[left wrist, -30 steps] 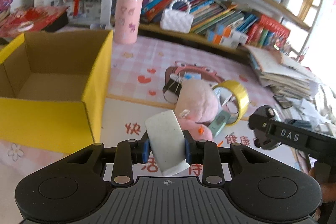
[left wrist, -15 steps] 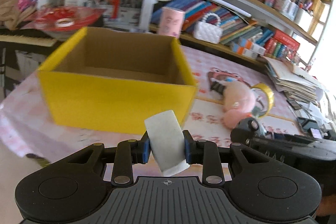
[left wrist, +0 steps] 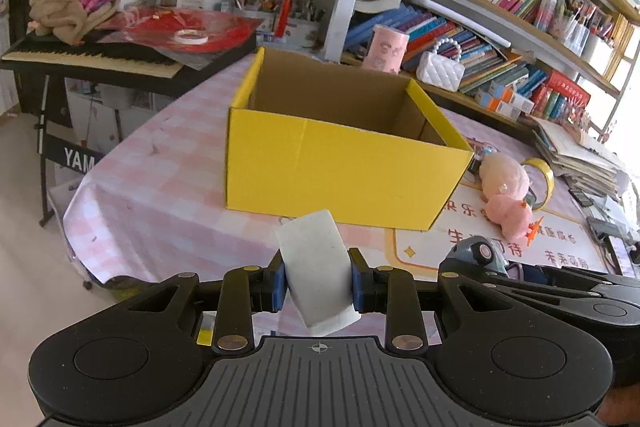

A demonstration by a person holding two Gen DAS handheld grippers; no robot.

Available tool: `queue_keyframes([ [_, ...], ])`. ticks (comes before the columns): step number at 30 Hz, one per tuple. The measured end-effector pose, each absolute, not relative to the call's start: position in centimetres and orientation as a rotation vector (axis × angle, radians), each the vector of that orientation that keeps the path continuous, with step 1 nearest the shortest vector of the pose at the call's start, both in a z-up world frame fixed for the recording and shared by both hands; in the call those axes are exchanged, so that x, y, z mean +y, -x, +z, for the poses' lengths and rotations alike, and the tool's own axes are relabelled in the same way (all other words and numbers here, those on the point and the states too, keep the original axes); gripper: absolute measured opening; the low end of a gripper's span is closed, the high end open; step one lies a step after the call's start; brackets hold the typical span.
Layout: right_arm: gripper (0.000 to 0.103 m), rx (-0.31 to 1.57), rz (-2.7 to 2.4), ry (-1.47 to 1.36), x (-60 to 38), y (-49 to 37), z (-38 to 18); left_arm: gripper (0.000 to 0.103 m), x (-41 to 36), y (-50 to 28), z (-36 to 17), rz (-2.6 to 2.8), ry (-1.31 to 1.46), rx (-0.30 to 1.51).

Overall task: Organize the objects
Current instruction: 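Carry the foam block and toy truck with both tools over the yellow box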

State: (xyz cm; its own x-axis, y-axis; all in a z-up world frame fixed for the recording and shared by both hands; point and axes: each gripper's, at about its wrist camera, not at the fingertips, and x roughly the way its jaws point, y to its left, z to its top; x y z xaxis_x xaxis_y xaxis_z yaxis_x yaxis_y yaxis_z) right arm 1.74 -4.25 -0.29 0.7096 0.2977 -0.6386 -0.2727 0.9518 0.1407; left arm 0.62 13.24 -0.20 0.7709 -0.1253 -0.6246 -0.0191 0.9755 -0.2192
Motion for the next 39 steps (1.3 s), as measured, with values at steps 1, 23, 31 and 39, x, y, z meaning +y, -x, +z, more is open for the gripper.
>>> queue_keyframes([
  [1,0.043,0.713,0.314,-0.034,-3.9,-1.6,-0.2,0.028,13.4,-0.5,-0.2,-0.064,0.22,0.687],
  [23,0.043,0.598,0.28,0.031,-2.2,-4.3,3.3,0.028,14.2,-4.4,3.5,-0.136,0.166,0.535],
  [31,0.043,0.472,0.29,0.063,-1.9,-11.0,5.4,0.028,13.8,-10.0,5.1,-0.096,0.156,0.48],
  [39,0.043,0.539,0.336,0.197,-1.1,-18.1,2.2,0.028,12.3,-15.5,2.6,-0.058,0.12,0.572],
])
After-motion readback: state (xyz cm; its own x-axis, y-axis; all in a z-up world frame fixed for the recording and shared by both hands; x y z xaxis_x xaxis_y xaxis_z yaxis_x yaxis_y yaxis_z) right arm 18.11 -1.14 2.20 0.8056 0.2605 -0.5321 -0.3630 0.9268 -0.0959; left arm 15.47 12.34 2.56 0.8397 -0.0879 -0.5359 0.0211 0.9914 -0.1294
